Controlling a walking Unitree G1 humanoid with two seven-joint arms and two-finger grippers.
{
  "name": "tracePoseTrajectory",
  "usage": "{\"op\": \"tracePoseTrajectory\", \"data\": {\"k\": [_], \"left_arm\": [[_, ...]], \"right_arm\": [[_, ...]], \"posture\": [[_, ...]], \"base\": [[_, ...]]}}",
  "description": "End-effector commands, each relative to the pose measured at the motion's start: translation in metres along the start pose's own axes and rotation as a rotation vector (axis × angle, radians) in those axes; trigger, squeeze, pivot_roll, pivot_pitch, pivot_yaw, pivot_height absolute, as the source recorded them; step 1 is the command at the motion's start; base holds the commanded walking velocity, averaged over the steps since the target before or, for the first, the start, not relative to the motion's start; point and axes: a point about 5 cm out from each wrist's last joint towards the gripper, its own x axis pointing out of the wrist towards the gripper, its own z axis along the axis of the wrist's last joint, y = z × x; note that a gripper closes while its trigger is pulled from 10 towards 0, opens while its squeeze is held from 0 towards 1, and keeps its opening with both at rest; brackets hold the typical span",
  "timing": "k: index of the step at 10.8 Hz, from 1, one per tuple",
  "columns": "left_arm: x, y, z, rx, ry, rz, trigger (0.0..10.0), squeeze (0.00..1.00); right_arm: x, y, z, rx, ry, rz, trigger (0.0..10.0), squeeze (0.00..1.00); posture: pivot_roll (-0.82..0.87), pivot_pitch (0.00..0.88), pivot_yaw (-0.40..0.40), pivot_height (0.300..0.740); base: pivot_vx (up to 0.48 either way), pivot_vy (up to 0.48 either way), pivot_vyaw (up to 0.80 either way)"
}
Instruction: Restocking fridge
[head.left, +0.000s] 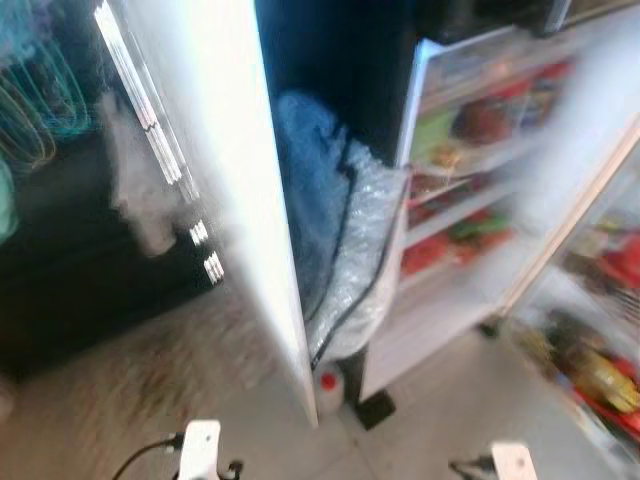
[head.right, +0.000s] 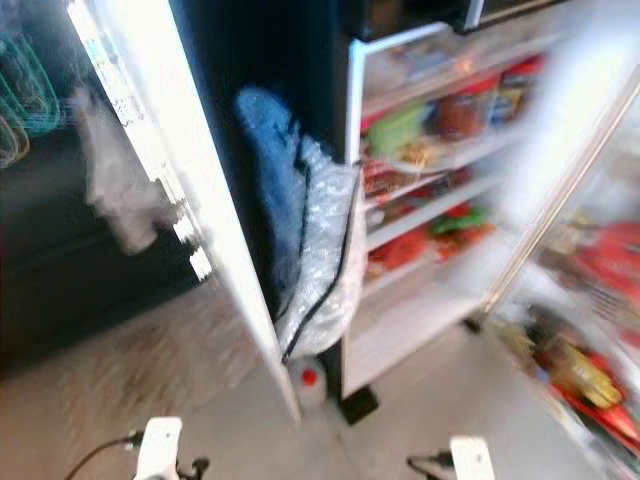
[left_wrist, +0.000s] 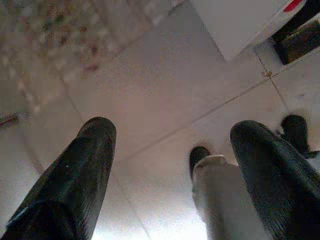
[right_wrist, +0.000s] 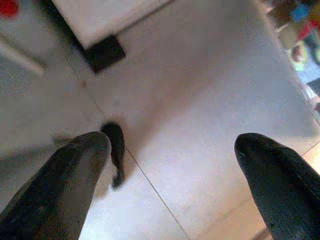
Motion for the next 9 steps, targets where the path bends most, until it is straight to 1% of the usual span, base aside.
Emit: {"op": "tracePoseTrajectory", "data": {"k": [1, 9], "left_arm": [[-0.002, 0.0048, -0.0107, 0.017, 0.046, 0.012, 10.0, 0.0], [-0.0016, 0.0039, -0.0095, 0.02, 0.045, 0.008, 10.0, 0.0]], "right_arm": [[-0.0015, 0.0024, -0.0077, 0.011, 0.024, 0.007, 10.0, 0.0], [-0.0012, 0.0011, -0.0054, 0.025, 0.011, -0.01, 10.0, 0.0]], "posture": [[-0.15, 0.092, 0.093, 0.74], [-0.16, 0.097, 0.096, 0.74]], "base": [[0.0, 0.0, -0.79], [0.0, 0.0, -0.79]]}}
